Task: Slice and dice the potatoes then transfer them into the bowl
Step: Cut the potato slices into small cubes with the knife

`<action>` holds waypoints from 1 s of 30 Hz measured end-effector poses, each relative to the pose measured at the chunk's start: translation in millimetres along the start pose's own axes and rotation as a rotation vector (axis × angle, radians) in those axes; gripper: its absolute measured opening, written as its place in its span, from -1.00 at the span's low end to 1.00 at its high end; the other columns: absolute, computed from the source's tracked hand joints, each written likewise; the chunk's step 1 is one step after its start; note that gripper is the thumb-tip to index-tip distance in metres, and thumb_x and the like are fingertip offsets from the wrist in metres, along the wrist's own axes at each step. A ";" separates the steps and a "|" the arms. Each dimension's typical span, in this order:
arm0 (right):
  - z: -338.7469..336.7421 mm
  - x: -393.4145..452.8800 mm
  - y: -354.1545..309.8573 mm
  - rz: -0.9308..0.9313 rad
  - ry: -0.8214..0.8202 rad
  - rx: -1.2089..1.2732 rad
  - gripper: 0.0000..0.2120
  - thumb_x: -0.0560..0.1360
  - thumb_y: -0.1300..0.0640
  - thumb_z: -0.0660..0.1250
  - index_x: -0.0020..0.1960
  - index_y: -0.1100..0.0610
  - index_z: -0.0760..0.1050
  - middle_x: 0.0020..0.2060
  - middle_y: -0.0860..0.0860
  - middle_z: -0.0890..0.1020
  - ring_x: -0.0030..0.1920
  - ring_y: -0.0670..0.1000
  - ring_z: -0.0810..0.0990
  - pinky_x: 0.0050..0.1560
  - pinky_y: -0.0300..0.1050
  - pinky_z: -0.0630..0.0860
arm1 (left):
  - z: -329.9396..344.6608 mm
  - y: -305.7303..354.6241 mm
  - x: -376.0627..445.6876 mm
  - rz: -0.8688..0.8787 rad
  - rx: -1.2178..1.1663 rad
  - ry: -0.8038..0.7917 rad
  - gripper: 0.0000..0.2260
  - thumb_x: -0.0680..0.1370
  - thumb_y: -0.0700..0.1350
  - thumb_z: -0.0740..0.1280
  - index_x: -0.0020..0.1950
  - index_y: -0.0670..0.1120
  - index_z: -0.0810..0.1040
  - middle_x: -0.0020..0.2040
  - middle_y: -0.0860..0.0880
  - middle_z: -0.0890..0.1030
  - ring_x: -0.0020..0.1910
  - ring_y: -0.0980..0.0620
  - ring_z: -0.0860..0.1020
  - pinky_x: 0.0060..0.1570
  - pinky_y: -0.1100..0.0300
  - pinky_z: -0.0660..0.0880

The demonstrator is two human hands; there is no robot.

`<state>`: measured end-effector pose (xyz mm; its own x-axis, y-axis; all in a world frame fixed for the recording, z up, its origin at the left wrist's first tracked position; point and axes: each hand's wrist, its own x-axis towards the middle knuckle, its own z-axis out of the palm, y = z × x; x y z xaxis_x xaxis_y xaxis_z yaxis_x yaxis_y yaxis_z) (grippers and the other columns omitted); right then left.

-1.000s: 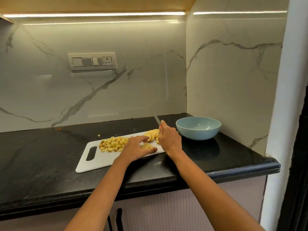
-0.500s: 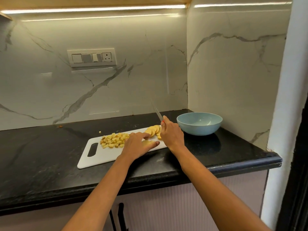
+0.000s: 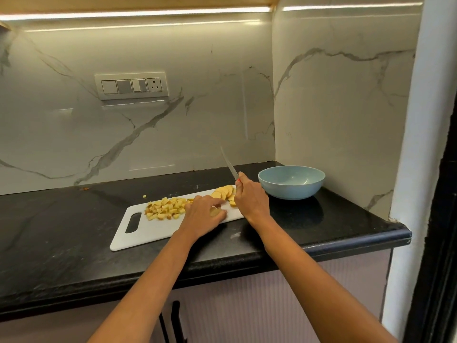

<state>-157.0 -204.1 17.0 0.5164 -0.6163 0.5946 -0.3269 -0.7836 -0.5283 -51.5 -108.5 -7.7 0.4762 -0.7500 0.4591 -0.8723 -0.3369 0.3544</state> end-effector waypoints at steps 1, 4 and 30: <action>-0.1 0.0 0.1 -0.001 -0.001 0.002 -0.62 0.65 0.09 0.03 0.43 0.17 0.28 0.04 0.12 0.62 -0.01 0.05 0.60 -0.09 -0.14 0.49 | -0.1 0.1 0.2 -0.005 -0.002 -0.005 -0.69 0.49 0.01 0.26 0.22 0.03 0.55 0.15 0.00 0.57 0.15 0.00 0.45 0.18 -0.11 0.36; 0.1 -0.1 0.2 -0.002 0.001 0.009 -0.63 0.65 0.09 0.03 0.41 0.17 0.30 0.03 0.11 0.62 -0.02 0.04 0.60 -0.08 -0.13 0.51 | -1.1 0.2 -0.2 -0.010 -0.005 -0.010 -0.71 0.52 -0.04 0.23 0.22 0.04 0.54 0.15 -0.01 0.52 0.15 -0.01 0.41 0.19 -0.06 0.34; 1.6 3.6 1.6 0.004 -0.004 0.030 -0.64 0.65 0.08 0.03 0.39 0.17 0.32 0.03 0.11 0.62 -0.03 0.04 0.60 -0.10 -0.12 0.50 | -25.8 -12.6 26.1 -0.014 -0.208 -0.423 -0.71 0.64 -0.15 0.07 0.15 -0.07 0.57 0.27 -0.09 0.48 0.19 0.04 0.41 0.23 0.21 0.29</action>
<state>-154.4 -207.4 17.3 0.5183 -0.6189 0.5902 -0.3048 -0.7785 -0.5487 -25.3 -109.2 20.9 0.3629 -0.9268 0.0963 -0.8049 -0.2597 0.5335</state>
